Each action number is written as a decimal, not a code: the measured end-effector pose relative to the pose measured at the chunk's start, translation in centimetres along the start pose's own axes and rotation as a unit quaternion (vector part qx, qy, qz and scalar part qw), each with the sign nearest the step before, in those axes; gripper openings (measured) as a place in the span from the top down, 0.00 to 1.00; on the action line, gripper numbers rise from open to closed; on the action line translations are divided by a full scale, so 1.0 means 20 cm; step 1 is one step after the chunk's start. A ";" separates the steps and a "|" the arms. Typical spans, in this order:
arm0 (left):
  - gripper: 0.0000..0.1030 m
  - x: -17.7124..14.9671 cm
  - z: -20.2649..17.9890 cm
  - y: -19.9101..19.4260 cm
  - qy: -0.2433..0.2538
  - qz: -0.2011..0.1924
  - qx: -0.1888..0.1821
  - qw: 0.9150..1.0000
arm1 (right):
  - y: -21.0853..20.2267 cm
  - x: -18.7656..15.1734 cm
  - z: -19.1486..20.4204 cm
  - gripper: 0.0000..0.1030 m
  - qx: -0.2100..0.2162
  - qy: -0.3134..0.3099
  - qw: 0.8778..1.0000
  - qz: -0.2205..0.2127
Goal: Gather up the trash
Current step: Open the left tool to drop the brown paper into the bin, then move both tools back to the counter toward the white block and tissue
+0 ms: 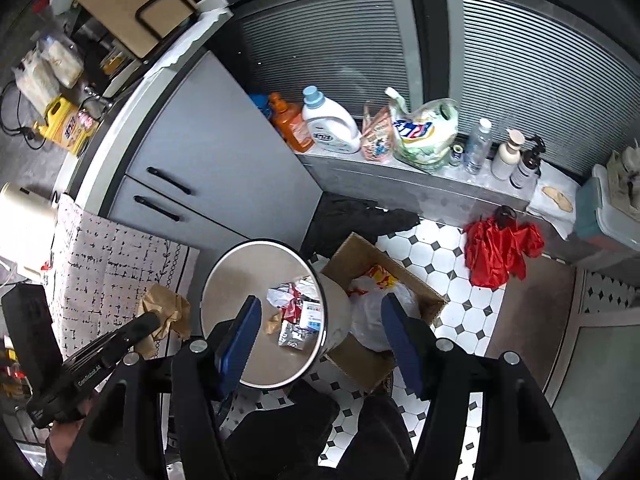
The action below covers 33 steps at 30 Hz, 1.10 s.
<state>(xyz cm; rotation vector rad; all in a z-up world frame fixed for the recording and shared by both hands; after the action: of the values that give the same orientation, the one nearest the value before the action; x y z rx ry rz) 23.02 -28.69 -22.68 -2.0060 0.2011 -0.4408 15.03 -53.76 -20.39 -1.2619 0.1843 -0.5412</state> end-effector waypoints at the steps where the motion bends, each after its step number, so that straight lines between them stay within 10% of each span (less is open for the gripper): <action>1: 0.81 0.00 0.00 0.00 0.000 0.001 -0.001 1.000 | 0.00 0.00 -0.01 0.40 0.000 0.002 1.000 0.000; 5: 0.42 0.00 0.01 -0.03 -0.005 -0.008 -0.007 1.000 | 0.00 0.00 -0.02 0.40 0.003 0.002 1.000 -0.002; 15: 0.15 0.01 0.11 -0.30 -0.026 -0.072 0.039 0.996 | 0.00 0.09 0.20 0.36 0.035 -0.048 0.998 -0.006; 24: 0.06 -0.08 0.33 -0.71 -0.091 -0.156 0.106 0.978 | -0.02 0.16 0.60 0.11 0.083 -0.130 0.988 -0.018; 33: 0.06 -0.25 0.65 -1.08 -0.153 -0.223 0.166 0.948 | 0.02 0.14 1.05 0.08 0.110 -0.194 0.975 -0.009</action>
<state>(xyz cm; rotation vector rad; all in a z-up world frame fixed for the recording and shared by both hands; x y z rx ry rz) 22.42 -6.38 -9.98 -1.7477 -0.4999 -0.4060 26.46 -37.20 -13.86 -1.1281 -0.2112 -0.3111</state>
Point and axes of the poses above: each gripper's, at about its wrist camera, not at the fingertips, and y roughly the way its jaws point, z to its left, x to its top, the point moved 1 cm from there along y, roughly the way its jaws point, and after that the axes turned 9 degrees about z, right-handed, at the moved point
